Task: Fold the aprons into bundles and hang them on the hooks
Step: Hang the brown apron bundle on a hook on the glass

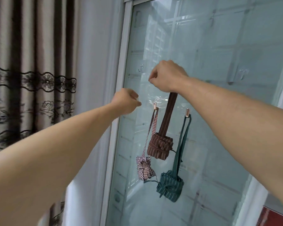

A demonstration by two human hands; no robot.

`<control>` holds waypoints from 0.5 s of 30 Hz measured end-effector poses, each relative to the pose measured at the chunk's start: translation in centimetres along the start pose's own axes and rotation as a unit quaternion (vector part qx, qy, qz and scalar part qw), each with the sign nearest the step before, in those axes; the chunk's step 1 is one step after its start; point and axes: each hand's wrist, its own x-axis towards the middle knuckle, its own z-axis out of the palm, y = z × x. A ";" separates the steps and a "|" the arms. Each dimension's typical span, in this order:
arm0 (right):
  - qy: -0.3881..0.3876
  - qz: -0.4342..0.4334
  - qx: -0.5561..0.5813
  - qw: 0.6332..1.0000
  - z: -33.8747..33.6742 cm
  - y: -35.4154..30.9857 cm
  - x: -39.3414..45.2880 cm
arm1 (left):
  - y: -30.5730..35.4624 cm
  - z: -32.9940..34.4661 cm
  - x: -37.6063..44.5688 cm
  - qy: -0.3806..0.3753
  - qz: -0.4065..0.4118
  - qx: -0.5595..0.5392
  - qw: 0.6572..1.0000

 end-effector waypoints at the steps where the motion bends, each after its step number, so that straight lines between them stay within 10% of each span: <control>1: -0.012 -0.014 0.016 1.000 0.8 -1.1 -0.5 | -1.0 -0.9 -1.1 0.011 -0.017 0.016 1.000; 8: -0.115 -0.172 0.178 0.962 7.9 -19.5 -4.7 | -10.6 -13.8 -16.1 0.101 -0.204 0.137 0.964; 15: -0.219 -0.360 0.348 0.837 4.7 -46.8 -19.1 | -13.8 -34.2 -43.0 0.264 -0.429 0.213 0.837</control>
